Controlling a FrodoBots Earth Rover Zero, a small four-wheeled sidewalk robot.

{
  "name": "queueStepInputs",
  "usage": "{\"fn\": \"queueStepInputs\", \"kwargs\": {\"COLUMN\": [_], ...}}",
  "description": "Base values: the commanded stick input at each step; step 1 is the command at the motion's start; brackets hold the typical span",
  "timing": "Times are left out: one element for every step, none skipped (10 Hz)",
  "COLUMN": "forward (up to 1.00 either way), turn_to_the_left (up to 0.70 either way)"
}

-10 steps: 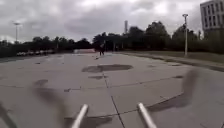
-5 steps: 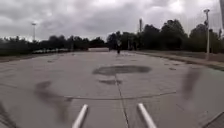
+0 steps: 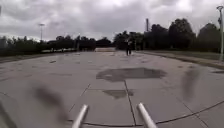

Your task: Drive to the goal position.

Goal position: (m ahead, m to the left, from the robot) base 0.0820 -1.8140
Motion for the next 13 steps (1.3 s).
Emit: {"fn": "queueStepInputs", "kwargs": {"forward": [1.0, 1.0, 1.0, 1.0, 1.0, 1.0, 1.0, 1.0, 1.0, 1.0, 1.0, 1.0, 1.0], "turn_to_the_left": [0.0, 0.0, 0.0, 0.0, 0.0, 0.0, 0.0, -0.01, -0.14, -0.26, -0.27, -0.22, 0.0]}}
